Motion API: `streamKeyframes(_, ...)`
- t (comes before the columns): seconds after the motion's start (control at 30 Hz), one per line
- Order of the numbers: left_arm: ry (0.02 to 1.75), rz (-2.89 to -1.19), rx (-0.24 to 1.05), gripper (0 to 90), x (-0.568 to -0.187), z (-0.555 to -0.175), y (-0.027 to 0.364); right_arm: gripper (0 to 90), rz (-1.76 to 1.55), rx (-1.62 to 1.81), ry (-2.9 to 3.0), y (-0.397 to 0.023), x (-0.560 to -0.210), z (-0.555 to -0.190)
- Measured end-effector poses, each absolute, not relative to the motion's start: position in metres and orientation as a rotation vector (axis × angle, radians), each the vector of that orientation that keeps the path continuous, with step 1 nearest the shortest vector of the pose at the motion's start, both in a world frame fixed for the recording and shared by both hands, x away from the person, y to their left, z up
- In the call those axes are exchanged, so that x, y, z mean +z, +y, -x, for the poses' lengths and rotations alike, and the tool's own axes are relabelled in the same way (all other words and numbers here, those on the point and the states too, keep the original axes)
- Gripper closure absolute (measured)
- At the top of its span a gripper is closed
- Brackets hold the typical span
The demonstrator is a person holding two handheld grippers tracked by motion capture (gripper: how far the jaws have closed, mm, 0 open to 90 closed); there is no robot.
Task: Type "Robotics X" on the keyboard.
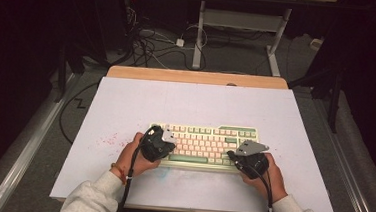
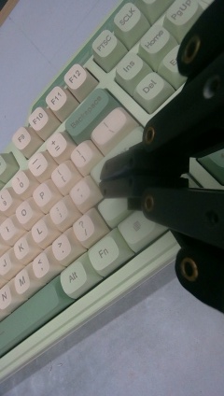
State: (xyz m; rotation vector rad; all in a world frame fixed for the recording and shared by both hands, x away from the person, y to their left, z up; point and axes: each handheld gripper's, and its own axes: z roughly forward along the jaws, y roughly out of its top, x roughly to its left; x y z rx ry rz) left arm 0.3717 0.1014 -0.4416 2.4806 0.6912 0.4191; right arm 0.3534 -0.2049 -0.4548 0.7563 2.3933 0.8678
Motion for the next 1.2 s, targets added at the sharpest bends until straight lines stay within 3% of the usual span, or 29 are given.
streamKeyframes(0.43,0.679,-2.509,0.396,85.9,-0.443,-0.372,0.1,90.0,-0.755,0.869,2.392,-0.205,-0.455,-0.353)
streamKeyframes(0.87,0.674,-2.395,0.498,82.3,-0.433,-0.365,0.109,90.0,-0.736,0.984,2.32,-0.208,-0.429,-0.345)
streamKeyframes(1.1,0.675,-2.349,0.532,76.1,-0.431,-0.364,0.113,90.0,-0.744,0.998,2.302,-0.211,-0.426,-0.345)
streamKeyframes(1.2,0.669,-2.347,0.567,67.5,-0.432,-0.363,0.114,88.3,-0.736,1.012,2.289,-0.212,-0.424,-0.345)
